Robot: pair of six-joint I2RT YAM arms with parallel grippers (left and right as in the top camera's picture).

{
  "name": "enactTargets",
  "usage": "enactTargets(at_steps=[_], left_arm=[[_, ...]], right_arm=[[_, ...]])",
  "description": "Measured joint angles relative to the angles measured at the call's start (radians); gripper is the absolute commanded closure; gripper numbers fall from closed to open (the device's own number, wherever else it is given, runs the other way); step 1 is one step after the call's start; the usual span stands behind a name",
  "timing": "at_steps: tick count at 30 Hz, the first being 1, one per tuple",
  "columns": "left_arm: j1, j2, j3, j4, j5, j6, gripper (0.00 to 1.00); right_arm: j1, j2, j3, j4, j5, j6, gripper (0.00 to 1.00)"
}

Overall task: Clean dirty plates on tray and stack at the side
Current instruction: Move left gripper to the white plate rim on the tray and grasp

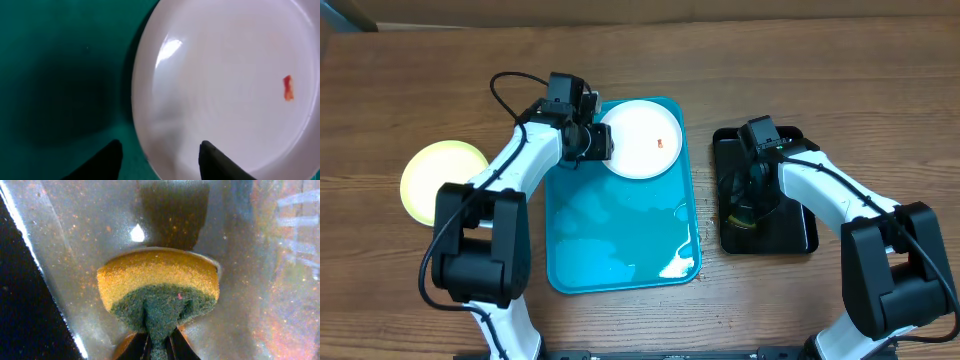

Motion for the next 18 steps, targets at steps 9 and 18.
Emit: enactTargets(at_steps=[9, 18], left_arm=[[-0.001, 0.043, 0.000, -0.018, 0.013, -0.003, 0.96], [-0.001, 0.024, 0.018, -0.295, 0.002, -0.003, 0.96]], right_arm=[[0.000, 0.000, 0.000, -0.001, 0.000, 0.000, 0.91], [0.000, 0.000, 0.000, -0.006, 0.000, 0.000, 0.91]])
